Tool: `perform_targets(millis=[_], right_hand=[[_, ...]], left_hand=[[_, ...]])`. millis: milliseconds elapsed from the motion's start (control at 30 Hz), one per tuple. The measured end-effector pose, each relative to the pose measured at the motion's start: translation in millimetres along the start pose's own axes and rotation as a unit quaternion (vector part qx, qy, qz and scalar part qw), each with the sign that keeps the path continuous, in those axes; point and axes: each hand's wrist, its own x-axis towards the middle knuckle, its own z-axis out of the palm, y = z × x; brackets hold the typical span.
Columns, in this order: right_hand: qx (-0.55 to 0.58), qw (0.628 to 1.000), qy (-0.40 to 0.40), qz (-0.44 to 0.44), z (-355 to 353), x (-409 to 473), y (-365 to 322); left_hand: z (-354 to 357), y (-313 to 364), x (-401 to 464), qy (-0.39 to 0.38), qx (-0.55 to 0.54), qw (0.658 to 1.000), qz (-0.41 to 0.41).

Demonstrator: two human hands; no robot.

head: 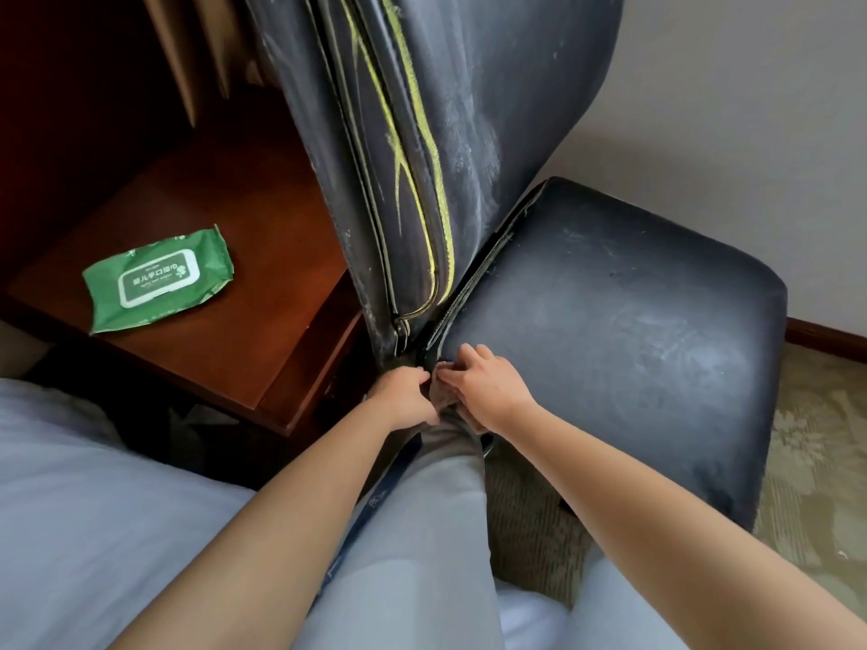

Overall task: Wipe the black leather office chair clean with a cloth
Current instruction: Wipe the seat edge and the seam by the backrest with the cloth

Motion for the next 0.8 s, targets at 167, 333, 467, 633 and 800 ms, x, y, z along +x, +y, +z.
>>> perform_targets(millis=[167,333,467,633,800], right_hand=[[0.023,0.999,0.005,0.04,-12.3,24.2,-1.3],[0.017,1.0,0.003,0.025,-4.2,11.6,-4.6],[0.013,1.0,0.005,0.023,-6.4,18.1,0.0],[0.035,0.996,0.02,0.084,-8.7,33.3,-4.6],[0.02,1.0,0.007,0.021,-5.4,26.7,1.2]], left_hand=[[-0.3,-3.0,-1.3,0.018,0.021,1.0,-0.005],[4.6,2.8,-1.5,0.041,0.018,0.999,0.003],[3.5,7.5,2.4,0.045,0.035,0.998,-0.01],[-5.7,-0.1,7.2,0.044,0.036,0.998,-0.033],[-2.2,-1.0,8.6,0.035,0.028,0.998,-0.032]])
